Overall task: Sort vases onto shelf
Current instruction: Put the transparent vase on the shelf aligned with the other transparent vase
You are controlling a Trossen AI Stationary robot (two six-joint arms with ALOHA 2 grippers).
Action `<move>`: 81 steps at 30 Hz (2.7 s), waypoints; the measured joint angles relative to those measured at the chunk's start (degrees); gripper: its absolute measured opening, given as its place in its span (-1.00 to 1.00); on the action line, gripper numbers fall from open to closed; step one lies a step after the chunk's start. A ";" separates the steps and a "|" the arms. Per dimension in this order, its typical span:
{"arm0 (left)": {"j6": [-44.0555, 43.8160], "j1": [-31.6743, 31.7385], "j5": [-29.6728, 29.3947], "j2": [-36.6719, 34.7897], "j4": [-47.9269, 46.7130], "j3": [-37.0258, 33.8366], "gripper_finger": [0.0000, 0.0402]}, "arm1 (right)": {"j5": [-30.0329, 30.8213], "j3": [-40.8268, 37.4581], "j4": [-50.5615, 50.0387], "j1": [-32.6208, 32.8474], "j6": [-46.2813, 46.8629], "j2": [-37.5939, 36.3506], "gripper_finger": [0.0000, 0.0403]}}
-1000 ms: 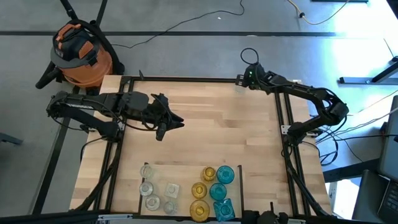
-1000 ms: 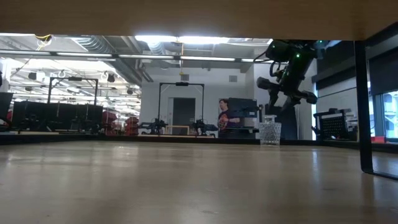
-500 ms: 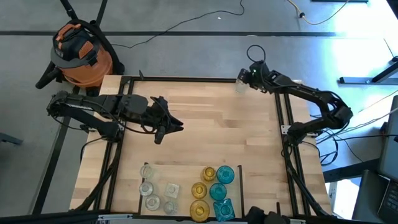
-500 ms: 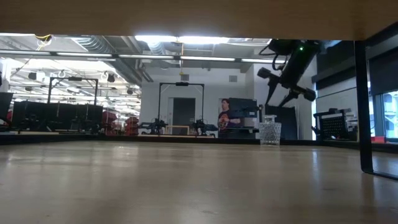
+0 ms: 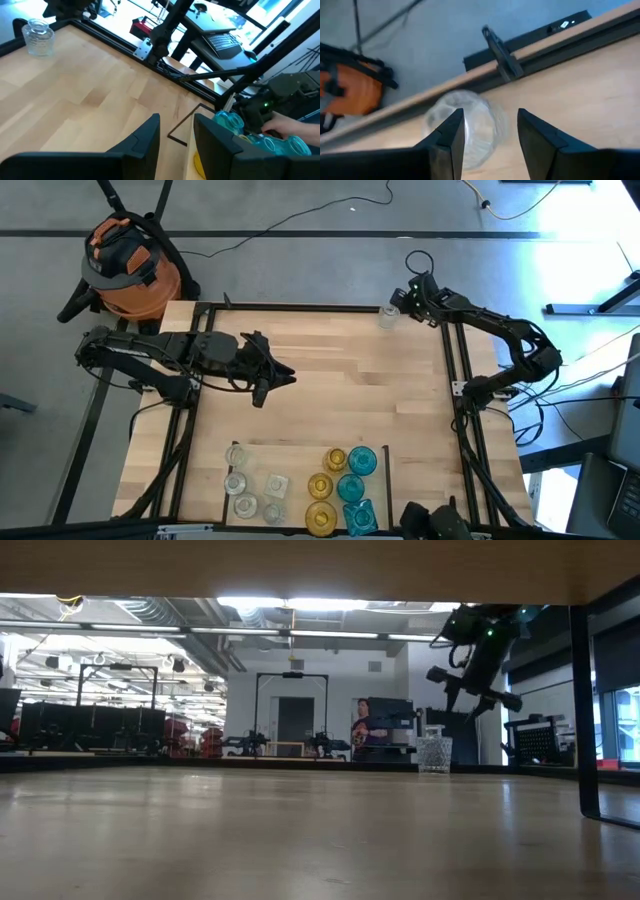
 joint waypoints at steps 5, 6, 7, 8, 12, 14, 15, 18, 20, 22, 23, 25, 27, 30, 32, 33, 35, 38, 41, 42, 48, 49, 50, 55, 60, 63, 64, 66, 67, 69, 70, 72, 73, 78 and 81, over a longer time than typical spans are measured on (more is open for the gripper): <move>0.00 0.02 -0.73 0.00 0.00 0.00 -0.44 | -1.82 0.04 2.25 0.13 -0.18 2.65 -0.30; -0.02 0.02 -0.76 0.00 0.01 0.00 -0.44 | -1.86 0.04 2.80 0.10 -0.18 2.98 -0.30; -0.02 0.02 -0.77 0.00 0.01 0.00 -0.44 | -1.83 0.03 3.44 0.11 -0.23 3.19 -0.30; -0.03 0.02 -0.78 0.00 0.00 0.00 -0.44 | -1.80 0.03 3.99 0.10 -0.32 3.35 -0.30; -0.27 0.02 -0.77 0.00 0.00 0.00 -0.44 | -2.48 0.02 6.09 0.11 -0.34 3.43 -0.30; -0.32 0.02 -0.85 0.00 0.02 0.00 -0.44 | -2.82 0.02 6.79 0.11 -0.29 3.43 -0.30; -0.34 0.02 -0.94 0.00 0.00 0.00 -0.44 | -2.85 0.01 7.27 0.11 -0.32 3.43 -0.30; -0.38 0.02 -1.00 0.00 0.00 0.00 -0.44 | -2.90 0.01 8.53 0.11 -0.45 3.43 -0.30; -0.37 0.02 -1.09 0.00 0.00 0.00 -0.44 | -2.84 0.00 8.56 0.11 -0.51 3.43 -0.30; -0.37 0.02 -1.14 0.00 0.00 0.00 -0.44 | -2.68 0.00 8.60 0.11 -1.61 3.43 -0.30; -0.33 0.02 -1.16 0.00 0.00 0.00 -0.44 | -2.41 0.00 8.71 0.11 -2.57 3.43 -0.30; -0.09 0.02 -1.30 0.00 0.00 0.00 -0.44 | -2.29 0.00 8.91 0.11 -4.53 3.44 -0.30; -0.04 -0.01 -2.08 0.11 0.00 0.00 -0.44 | -1.87 0.00 8.94 0.11 -5.07 4.09 -0.30; 0.00 0.02 -2.62 0.55 -0.13 0.04 -0.44 | -2.32 -0.07 9.20 0.04 -4.61 5.26 -0.30; 0.00 0.02 -2.55 1.22 0.13 0.07 -0.44 | -2.32 -0.02 9.52 0.04 -4.64 5.74 -0.30; 0.00 0.02 -2.43 1.43 0.25 0.09 -0.44 | -2.32 0.04 9.79 0.04 -4.67 6.08 -0.30; -0.04 0.00 -2.10 1.90 -0.14 0.09 -0.44 | -2.81 0.13 9.80 0.45 -4.79 6.60 -0.30; -0.37 -0.01 -0.70 2.66 0.10 0.10 -0.44 | -2.80 0.22 9.67 0.92 -4.86 6.97 -0.30; -0.98 -0.01 0.67 3.31 0.49 0.11 -0.44 | -2.84 0.20 8.86 1.28 -5.27 6.99 -0.30; -1.37 -0.01 0.79 3.44 0.38 0.11 -0.44 | -2.94 0.17 8.44 1.28 -6.04 7.03 -0.30; -1.53 -0.03 0.71 3.43 0.30 0.09 -0.44 | -4.23 0.17 7.00 1.55 -8.75 7.04 -0.30; -1.53 -0.03 0.65 3.46 0.28 0.09 -0.44 | -4.18 0.17 7.02 1.59 -8.78 7.04 -0.30; -1.53 -0.03 0.65 3.50 0.28 0.07 -0.44 | -4.22 0.15 6.92 1.59 -8.82 7.04 -0.30; -1.59 -0.03 0.65 3.50 0.26 0.07 -0.44 | -5.16 0.15 6.18 1.55 -9.01 7.04 -0.30; -1.68 -0.03 0.64 3.48 0.25 0.07 -0.44 | -5.98 0.13 5.27 1.53 -9.94 7.04 -0.30; -1.68 -0.03 0.65 3.48 0.26 0.07 -0.44 | -6.21 0.11 5.19 1.53 -10.52 7.04 -0.30; -1.68 -0.03 0.65 3.48 0.26 0.07 -0.44 | -6.23 0.09 5.17 1.53 -10.54 7.04 -0.30; -1.68 -0.03 0.65 3.49 0.24 0.04 -0.44 | -6.26 0.07 5.15 1.53 -10.52 7.06 -0.30; -1.68 -0.03 0.65 3.49 0.26 0.04 -0.44 | -6.29 0.07 5.16 1.53 -10.52 7.06 -0.30; -1.68 -0.03 0.65 3.48 0.25 0.04 -0.44 | -6.30 0.07 5.21 1.53 -10.54 7.06 -0.30; -1.68 -0.03 0.65 3.48 0.24 0.04 -0.44 | -6.30 0.07 5.21 1.53 -10.56 6.99 -0.30; -1.68 -0.03 0.91 3.48 0.24 0.02 -0.44 | -6.24 0.04 5.37 1.53 -11.27 6.49 -0.30; -1.68 -0.03 0.91 3.48 0.24 0.03 -0.44 | -5.85 -0.03 5.35 1.55 -12.25 6.17 -0.30; -1.68 -0.03 1.02 3.48 0.22 0.02 -0.44 | -3.90 -0.20 4.48 1.59 -17.61 4.92 -0.30; -1.66 -0.03 1.02 3.48 0.20 0.02 -0.44 | -4.55 -0.20 4.49 1.49 -18.22 4.90 -0.30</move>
